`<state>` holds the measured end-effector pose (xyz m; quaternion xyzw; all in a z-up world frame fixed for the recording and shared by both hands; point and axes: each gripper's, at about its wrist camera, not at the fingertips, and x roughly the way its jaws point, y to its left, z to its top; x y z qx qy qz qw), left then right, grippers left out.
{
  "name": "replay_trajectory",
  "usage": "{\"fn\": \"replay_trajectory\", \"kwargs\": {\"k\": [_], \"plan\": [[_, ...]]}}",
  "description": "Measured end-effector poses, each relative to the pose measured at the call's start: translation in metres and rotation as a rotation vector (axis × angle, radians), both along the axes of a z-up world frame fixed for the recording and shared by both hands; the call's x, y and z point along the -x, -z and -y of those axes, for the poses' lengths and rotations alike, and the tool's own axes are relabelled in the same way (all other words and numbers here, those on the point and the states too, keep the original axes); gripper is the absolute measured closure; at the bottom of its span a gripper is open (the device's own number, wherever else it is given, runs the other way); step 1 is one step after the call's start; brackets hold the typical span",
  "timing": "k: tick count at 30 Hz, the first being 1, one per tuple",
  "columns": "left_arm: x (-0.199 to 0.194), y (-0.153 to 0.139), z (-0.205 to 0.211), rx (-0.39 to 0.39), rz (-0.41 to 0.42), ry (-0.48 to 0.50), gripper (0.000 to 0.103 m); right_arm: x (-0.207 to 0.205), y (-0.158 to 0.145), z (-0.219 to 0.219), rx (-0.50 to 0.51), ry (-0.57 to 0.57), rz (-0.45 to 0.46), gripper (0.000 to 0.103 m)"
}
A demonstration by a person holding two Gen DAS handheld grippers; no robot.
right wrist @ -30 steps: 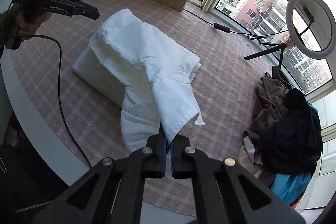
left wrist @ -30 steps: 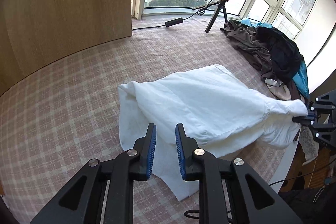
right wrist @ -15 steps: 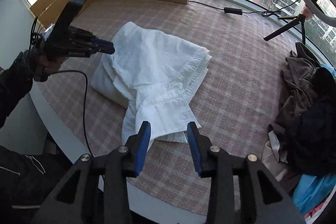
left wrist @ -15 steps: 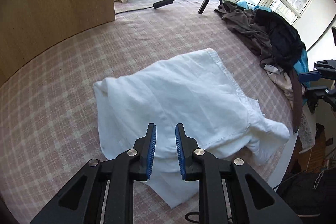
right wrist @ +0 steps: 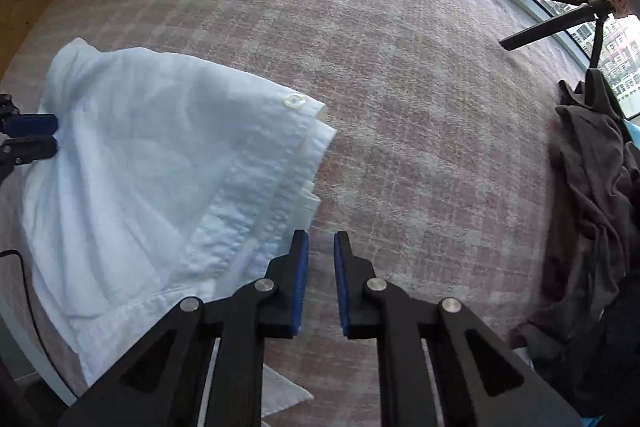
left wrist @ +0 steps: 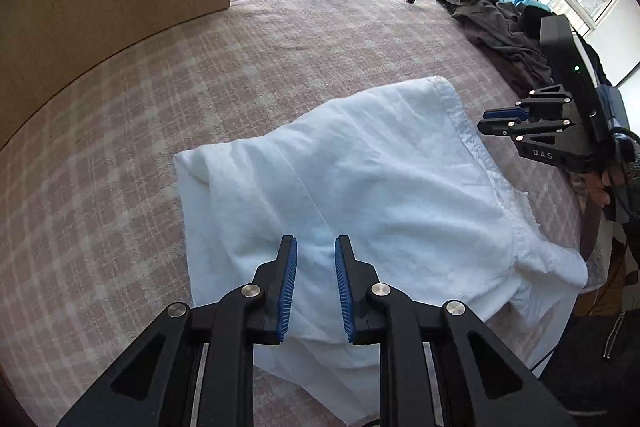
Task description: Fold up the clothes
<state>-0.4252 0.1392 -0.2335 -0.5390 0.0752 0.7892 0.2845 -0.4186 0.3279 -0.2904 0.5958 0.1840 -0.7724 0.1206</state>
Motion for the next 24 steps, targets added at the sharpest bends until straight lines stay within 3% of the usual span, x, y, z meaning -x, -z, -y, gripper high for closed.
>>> {"fn": "replay_trajectory", "kwargs": {"k": [5, 7, 9, 11, 12, 15, 19, 24], "plan": [[0.032, -0.023, 0.011, -0.070, -0.031, -0.043, 0.084, 0.008, -0.043, 0.000, 0.297, 0.034, -0.021, 0.090], [0.044, -0.014, 0.001, -0.105, -0.010, -0.017, 0.084, 0.016, -0.036, 0.021, 0.375, 0.027, 0.010, 0.090], [0.050, 0.006, -0.007, -0.071, -0.003, 0.008, 0.081, 0.025, -0.024, 0.043, 0.438, 0.021, 0.048, 0.090], [0.054, 0.033, -0.001, -0.007, 0.006, -0.005, 0.083, 0.036, -0.002, 0.054, 0.357, 0.055, 0.057, 0.091], [0.056, 0.038, 0.004, -0.008, 0.012, -0.023, 0.089, 0.039, 0.009, 0.052, 0.298, 0.082, 0.048, 0.103], [0.059, 0.033, 0.028, -0.108, 0.033, -0.107, 0.102, 0.045, 0.014, 0.023, 0.404, 0.168, 0.109, 0.103], [0.047, 0.006, 0.026, -0.124, -0.042, -0.108, 0.097, 0.033, -0.018, 0.024, 0.387, 0.165, 0.041, 0.103], [0.002, -0.006, 0.009, -0.203, -0.023, -0.002, 0.092, 0.001, -0.031, 0.032, 0.451, 0.123, 0.092, 0.103]]}}
